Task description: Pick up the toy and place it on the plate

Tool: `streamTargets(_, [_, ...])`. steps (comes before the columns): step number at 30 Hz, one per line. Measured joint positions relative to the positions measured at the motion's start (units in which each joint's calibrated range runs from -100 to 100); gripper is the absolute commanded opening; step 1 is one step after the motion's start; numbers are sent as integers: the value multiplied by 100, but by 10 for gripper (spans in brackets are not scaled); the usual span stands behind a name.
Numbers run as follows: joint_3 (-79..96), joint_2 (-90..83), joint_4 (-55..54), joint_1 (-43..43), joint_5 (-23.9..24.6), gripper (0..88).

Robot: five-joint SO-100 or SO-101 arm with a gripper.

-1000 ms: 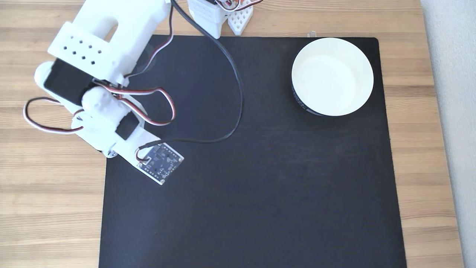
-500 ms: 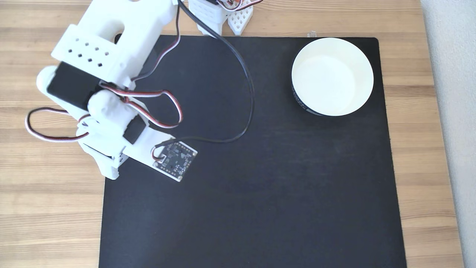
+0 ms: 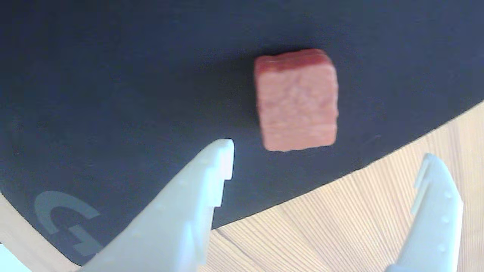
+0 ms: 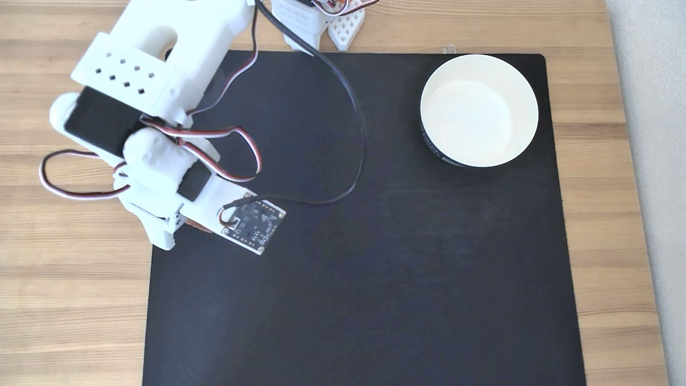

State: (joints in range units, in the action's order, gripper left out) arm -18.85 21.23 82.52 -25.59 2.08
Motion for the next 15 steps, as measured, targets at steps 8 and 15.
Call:
streamTargets(8, [0, 0, 101, 0, 0, 340])
streamTargets(15, [0, 33, 101, 0, 0, 340])
